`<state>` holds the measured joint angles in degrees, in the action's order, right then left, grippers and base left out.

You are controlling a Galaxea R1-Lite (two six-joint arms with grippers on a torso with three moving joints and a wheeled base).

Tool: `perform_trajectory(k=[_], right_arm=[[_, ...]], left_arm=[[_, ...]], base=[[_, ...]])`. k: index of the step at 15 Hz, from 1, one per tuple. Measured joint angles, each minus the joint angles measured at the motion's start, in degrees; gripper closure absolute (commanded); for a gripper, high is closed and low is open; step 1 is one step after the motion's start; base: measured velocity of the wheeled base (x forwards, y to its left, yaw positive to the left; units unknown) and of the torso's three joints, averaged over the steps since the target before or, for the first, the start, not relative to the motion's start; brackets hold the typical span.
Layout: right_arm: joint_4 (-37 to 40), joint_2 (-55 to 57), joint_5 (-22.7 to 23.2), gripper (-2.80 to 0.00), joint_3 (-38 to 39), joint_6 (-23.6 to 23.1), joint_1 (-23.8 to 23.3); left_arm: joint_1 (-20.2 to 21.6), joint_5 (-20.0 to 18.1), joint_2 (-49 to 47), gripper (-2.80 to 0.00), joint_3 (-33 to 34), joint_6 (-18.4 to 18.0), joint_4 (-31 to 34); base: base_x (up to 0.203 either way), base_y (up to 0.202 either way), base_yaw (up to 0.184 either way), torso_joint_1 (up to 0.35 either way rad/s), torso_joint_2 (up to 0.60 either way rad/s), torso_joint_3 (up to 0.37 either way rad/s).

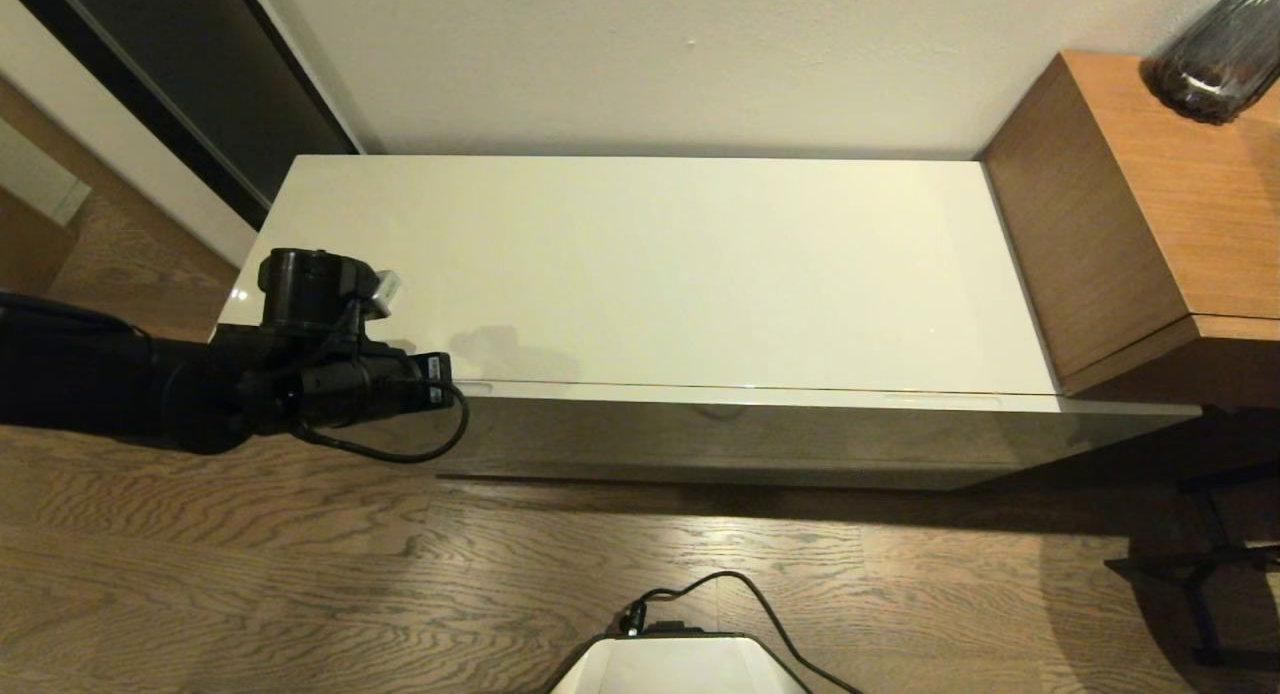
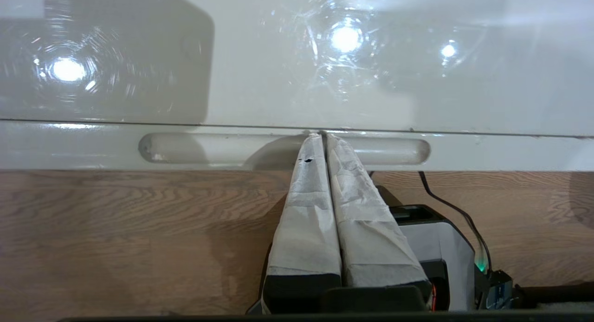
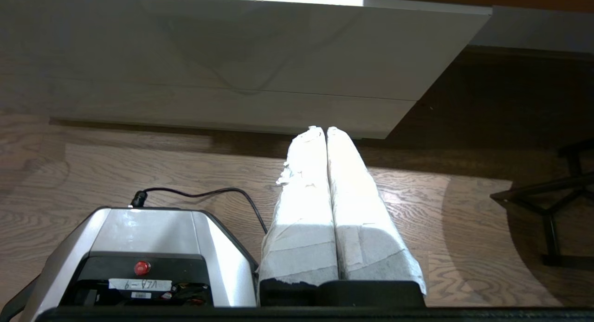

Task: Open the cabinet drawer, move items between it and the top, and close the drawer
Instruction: Open the drawer

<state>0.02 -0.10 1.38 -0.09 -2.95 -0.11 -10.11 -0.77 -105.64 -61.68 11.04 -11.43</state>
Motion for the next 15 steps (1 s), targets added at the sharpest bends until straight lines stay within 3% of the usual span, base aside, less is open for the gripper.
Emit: perform_trajectory(k=[4,9,15], right_arm=[[0.03,0.0,-0.01,0.0,-0.01,0.0,0.01],[0.03,0.02,0.01,0.0,-0.01,0.0,0.0],[0.01,0.02,0.01,0.0,-0.01,0.0,0.04]], left_arm=[[-0.03,2.56,-1.62,0.0,0.01,0.55,-0.38],[0.0,1.84,-1.67,0.0,0.73,0.19,0.08],[-0.15,0.1,0.48,0.0,7.96,-0.03,0.24]], base=[[0.0,0.0,0.0,0.0,0.0,0.0],[0.0,0.0,0.0,0.0,0.0,0.0],[0.0,0.0,0.0,0.0,0.0,0.0]])
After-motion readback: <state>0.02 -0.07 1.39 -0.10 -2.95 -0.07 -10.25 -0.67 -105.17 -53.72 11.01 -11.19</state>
